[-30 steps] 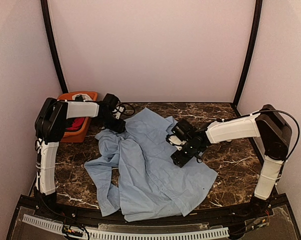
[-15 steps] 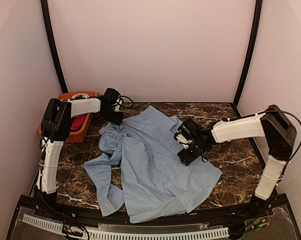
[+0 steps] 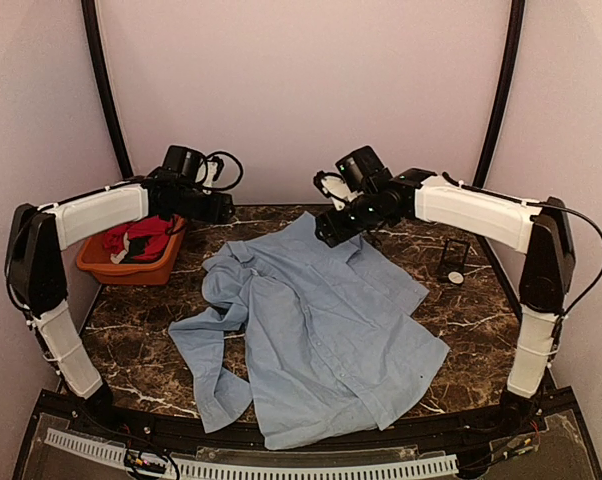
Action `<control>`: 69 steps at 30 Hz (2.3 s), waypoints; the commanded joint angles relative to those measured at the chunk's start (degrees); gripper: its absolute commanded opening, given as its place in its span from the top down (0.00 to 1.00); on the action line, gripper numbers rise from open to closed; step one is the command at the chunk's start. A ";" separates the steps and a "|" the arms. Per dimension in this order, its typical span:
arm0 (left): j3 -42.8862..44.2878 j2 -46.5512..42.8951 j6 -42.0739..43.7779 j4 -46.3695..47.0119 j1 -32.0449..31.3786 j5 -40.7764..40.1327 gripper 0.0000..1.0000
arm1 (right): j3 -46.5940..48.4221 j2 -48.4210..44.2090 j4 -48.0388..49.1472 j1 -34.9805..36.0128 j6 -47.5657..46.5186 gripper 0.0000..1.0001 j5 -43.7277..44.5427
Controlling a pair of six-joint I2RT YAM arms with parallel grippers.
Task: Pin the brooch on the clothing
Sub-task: Smooth out the clothing with brooches at the center of the board, then pick up the brooch from the brooch box.
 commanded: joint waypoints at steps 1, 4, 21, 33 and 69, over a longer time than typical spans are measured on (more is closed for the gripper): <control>-13.44 -9.39 -3.66 1.45 -5.68 3.83 0.29 | 12.65 12.45 -0.39 -1.86 -1.72 0.27 -5.91; -20.19 -12.96 -6.02 3.63 -7.91 3.61 0.32 | 25.36 21.64 -1.63 -3.15 -1.79 0.28 -9.65; -27.62 -1.69 -8.53 9.98 -9.53 3.73 0.38 | 37.82 40.77 1.01 -4.66 -2.84 0.28 -9.05; -31.96 -1.70 -8.85 6.90 -9.40 1.87 0.44 | 34.79 41.72 -1.22 -12.61 1.39 0.28 -6.67; -23.98 -23.72 -5.46 0.82 -16.34 7.29 0.01 | -23.67 -18.29 -11.06 -30.77 -3.36 0.32 3.74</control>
